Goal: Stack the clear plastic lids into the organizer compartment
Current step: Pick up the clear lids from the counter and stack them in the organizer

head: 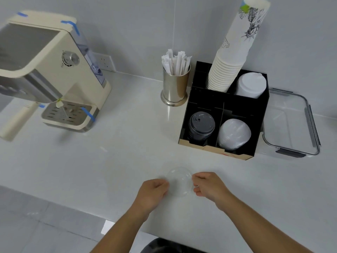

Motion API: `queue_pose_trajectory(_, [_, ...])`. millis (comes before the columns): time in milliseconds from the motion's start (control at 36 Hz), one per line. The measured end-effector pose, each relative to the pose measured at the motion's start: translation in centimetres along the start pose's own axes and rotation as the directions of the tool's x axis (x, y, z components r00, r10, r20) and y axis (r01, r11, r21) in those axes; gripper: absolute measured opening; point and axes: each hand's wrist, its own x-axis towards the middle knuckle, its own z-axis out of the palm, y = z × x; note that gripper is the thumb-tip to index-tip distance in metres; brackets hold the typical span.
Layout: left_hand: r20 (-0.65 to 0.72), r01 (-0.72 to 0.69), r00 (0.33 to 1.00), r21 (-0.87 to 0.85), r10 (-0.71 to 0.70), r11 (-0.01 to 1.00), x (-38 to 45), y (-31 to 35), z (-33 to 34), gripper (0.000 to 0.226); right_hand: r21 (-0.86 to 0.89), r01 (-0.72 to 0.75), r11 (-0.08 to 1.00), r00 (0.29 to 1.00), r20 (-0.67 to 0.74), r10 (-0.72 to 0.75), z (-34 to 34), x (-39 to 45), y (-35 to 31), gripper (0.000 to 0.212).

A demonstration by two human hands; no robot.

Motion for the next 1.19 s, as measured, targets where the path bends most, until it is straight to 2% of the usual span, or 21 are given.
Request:
queue_pose_trajectory(194, [0.019, 0.047, 0.999, -0.115, -0.045, 0.992, -0.1, -0.1, 0.2, 0.025, 0.061, -0.010, 0.998, 1.000, 0.001, 0.010, -0.1, 0.1, 0.2, 0.020])
queue_pose_trajectory(306, [-0.002, 0.050, 0.999, -0.121, -0.050, 0.991, -0.3, 0.1, 0.5, 0.024, 0.055, -0.003, 0.999, 1.000, -0.009, 0.003, -0.3, -0.4, 0.2, 0.020])
queue_pose_trajectory(417, [-0.039, 0.036, 0.998, -0.094, -0.040, 0.995, -0.7, 0.3, 0.8, 0.019, 0.023, 0.035, 0.999, 0.999, -0.024, -0.035, -0.7, -1.1, 0.1, 0.021])
queue_pose_trajectory(500, [-0.079, 0.021, 0.996, -0.133, -0.032, 0.991, -0.7, 0.6, 1.2, 0.016, 0.031, 0.058, 0.998, 0.998, -0.039, -0.057, -1.3, -1.7, -0.2, 0.013])
queue_pose_trajectory(611, [-0.118, -0.022, 0.993, -0.179, 0.001, 0.984, -0.5, 1.4, 1.7, 0.025, 0.069, 0.084, 0.994, 0.995, -0.064, -0.080, -2.3, -2.6, -0.6, 0.009])
queue_pose_trajectory(806, [-0.169, -0.080, 0.984, -0.174, 0.050, 0.981, -0.1, 3.9, 3.4, 0.018, 0.038, 0.145, 0.989, 0.976, -0.167, -0.137, -4.8, -3.6, -0.9, 0.017])
queue_pose_trajectory(1194, [-0.080, -0.116, 0.992, -0.236, 0.100, 0.965, 0.9, 8.4, 8.0, 0.017, 0.089, 0.235, 0.968, 0.917, -0.352, -0.190, -9.9, -3.9, -1.4, 0.020])
